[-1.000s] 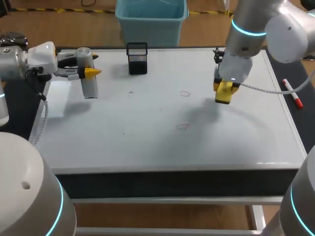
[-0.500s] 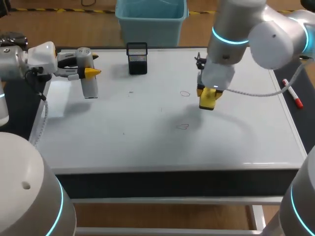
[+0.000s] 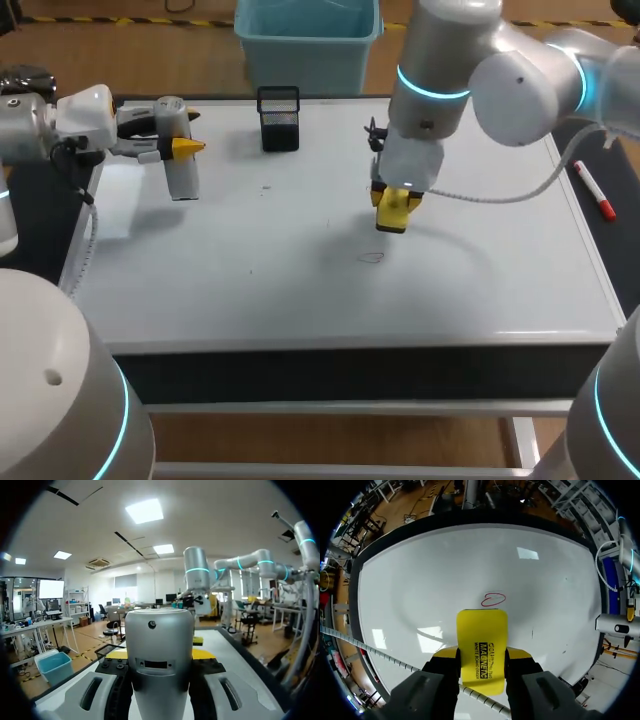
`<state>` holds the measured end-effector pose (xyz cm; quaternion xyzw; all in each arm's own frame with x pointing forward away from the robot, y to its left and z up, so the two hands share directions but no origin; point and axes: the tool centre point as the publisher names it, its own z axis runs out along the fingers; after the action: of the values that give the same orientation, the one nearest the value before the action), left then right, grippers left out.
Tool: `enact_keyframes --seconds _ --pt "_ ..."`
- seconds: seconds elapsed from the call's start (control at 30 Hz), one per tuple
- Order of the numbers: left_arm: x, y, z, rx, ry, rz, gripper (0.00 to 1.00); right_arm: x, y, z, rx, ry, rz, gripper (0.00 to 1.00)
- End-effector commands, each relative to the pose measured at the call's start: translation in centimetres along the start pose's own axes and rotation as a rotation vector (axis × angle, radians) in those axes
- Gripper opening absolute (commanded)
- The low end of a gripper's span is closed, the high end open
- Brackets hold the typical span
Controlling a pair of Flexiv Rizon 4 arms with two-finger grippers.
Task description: Pick up the inspection probe, press it on each red-marked spot on the whiteboard one by one, put down the probe, pick up the eraser, and wipe off all the red marks.
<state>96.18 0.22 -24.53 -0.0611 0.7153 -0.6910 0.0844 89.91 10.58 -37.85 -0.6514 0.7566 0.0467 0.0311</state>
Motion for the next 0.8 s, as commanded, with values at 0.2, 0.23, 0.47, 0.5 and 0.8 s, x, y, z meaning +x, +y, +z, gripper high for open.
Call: enact_keyframes --seconds 0.2,0.23,0.47,0.5,0.8 --pt "0.0 -0.1 0.0 0.000 -0.001 0.001 0.00 -1.7 -2.6 1.7 -0.024 0.018 -0.067 0.00" --pt "0.0 -0.1 0.0 0.000 -0.001 0.001 0.00 -1.9 -3.0 1.9 -0.026 0.025 -0.072 0.00" --pt "0.0 -0.1 0.0 0.000 -0.001 0.001 0.00 -2.8 -5.3 3.3 -0.063 0.050 -0.097 0.00" --pt "0.0 -0.1 0.0 0.000 -0.001 0.001 0.00 -2.9 -5.5 3.4 -0.065 0.053 -0.099 0.00" --pt "0.0 -0.1 0.0 0.000 -0.001 0.001 0.00 -3.8 -6.4 4.0 -0.078 0.073 -0.122 0.00"
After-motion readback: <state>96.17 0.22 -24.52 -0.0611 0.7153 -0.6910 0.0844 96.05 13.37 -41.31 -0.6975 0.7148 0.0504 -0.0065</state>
